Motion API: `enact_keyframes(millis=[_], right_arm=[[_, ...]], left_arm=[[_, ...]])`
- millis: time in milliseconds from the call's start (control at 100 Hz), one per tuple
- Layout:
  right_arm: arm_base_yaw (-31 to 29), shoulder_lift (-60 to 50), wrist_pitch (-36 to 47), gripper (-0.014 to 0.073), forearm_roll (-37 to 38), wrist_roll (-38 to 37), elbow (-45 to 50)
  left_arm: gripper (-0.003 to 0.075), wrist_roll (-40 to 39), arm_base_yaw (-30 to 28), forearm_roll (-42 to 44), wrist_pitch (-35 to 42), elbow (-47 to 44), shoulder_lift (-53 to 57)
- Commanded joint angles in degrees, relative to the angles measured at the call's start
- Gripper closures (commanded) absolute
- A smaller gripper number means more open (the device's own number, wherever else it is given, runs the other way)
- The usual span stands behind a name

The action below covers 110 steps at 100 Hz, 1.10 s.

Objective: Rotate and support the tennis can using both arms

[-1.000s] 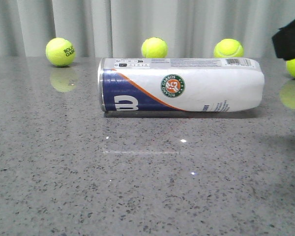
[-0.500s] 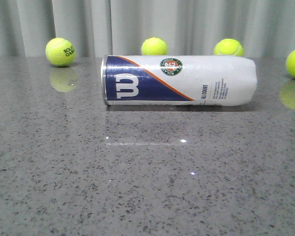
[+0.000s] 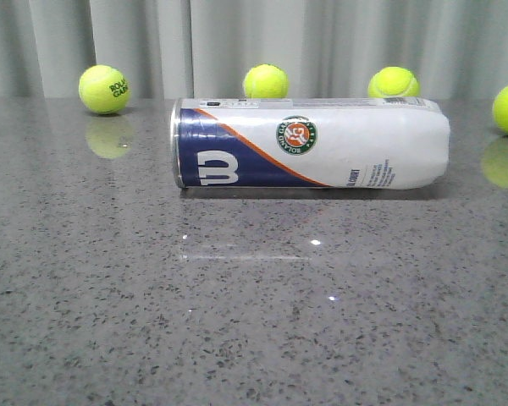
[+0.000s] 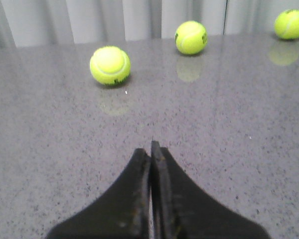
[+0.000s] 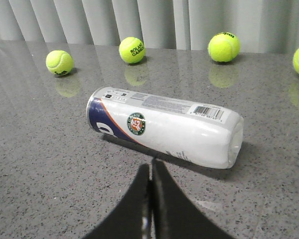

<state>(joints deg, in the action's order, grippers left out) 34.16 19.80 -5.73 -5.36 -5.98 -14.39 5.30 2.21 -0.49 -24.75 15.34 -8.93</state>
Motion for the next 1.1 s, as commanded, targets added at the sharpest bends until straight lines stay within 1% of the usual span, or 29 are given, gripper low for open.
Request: enact_keyframes(millis=[0, 80, 230, 300, 350, 420, 430, 440, 450, 460, 470, 490, 500, 540, 590, 630, 710, 780, 890, 980, 1090], right_arm=[[0.0, 0.22, 4.52, 0.0652, 0.59, 0.56, -1.49], [0.0, 0.22, 4.52, 0.0652, 0.59, 0.56, -1.49], [0.0, 0.22, 4.52, 0.0652, 0.59, 0.56, -1.49], [0.0, 0.22, 4.52, 0.0652, 0.59, 0.56, -1.49], [0.0, 0.22, 4.52, 0.0652, 0.59, 0.56, -1.49], [0.0, 0.22, 4.52, 0.0652, 0.59, 0.56, -1.49], [0.0, 0.22, 4.52, 0.0652, 0.59, 0.56, -1.49], [0.0, 0.22, 4.52, 0.0652, 0.59, 0.56, -1.49], [0.0, 0.22, 4.52, 0.0652, 0.59, 0.56, -1.49], [0.0, 0.22, 4.52, 0.0652, 0.59, 0.56, -1.49], [0.0, 0.22, 4.52, 0.0652, 0.59, 0.56, -1.49], [0.0, 0.22, 4.52, 0.0652, 0.59, 0.56, -1.49], [0.0, 0.22, 4.52, 0.0652, 0.59, 0.56, -1.49], [0.0, 0.22, 4.52, 0.0652, 0.59, 0.56, -1.49], [0.0, 0.22, 4.52, 0.0652, 0.59, 0.56, -1.49], [0.0, 0.22, 4.52, 0.0652, 0.59, 0.56, -1.49], [0.0, 0.22, 4.52, 0.0652, 0.59, 0.56, -1.49], [0.0, 0.22, 4.52, 0.0652, 0.59, 0.56, -1.49], [0.0, 0.22, 4.52, 0.0652, 0.59, 0.56, -1.49], [0.0, 0.22, 4.52, 0.0652, 0.59, 0.56, -1.49], [0.0, 0.22, 4.52, 0.0652, 0.59, 0.56, -1.49]], left_arm=[[0.0739, -0.04, -0.01, -0.11, -2.72, 6.15, -5.7], [0.0739, -0.04, -0.01, -0.11, -7.28, 9.45, -10.84], [0.0736, -0.04, -0.01, -0.11, -13.03, 15.21, -19.61], [0.0699, -0.04, -0.01, -0.41, -15.14, 17.68, -23.46], [0.0633, -0.04, -0.01, -1.06, -15.68, 19.19, -25.9], [0.0486, -0.04, -0.01, -2.72, -15.77, 20.88, -29.03], [0.045, -0.04, -0.01, -2.9, -15.77, 21.06, -29.63], [0.0432, -0.04, -0.01, -3.35, -15.77, 21.23, -29.93], [0.0393, -0.04, -0.01, -3.56, -15.77, 21.59, -30.24], [0.0372, -0.04, -0.01, -3.96, -15.77, 21.76, -30.83], [0.0332, -0.04, -0.01, -4.18, -15.77, 22.1, -31.11], [0.0292, -0.04, -0.01, -4.89, -15.77, 22.64, -31.95], [0.0253, -0.04, -0.01, -5.09, -15.77, 22.8, -32.5], [0.0159, -0.04, -0.01, -6.39, -15.31, 23.8, -33.86], [0.0101, -0.04, -0.01, -7.92, -14.77, 24.87, -35.75], [0.0095, 0.21, -0.01, -9.84, -14.77, 25.74, -37.3], [0.0118, 3.53, -0.01, -15.54, -14.75, 27.19, -40.18], [0.0147, 6.9, -0.01, -22.79, -14.75, 28.3, -42.65], [0.0193, 11.81, -0.01, -36.51, -15.0, 29.4, -46.34], [0.0205, 19.19, -0.01, -47.71, -16.42, 30.25, -49.6], [0.0204, 27.72, -0.01, -60.44, -20.84, 31.46, -54.02]])
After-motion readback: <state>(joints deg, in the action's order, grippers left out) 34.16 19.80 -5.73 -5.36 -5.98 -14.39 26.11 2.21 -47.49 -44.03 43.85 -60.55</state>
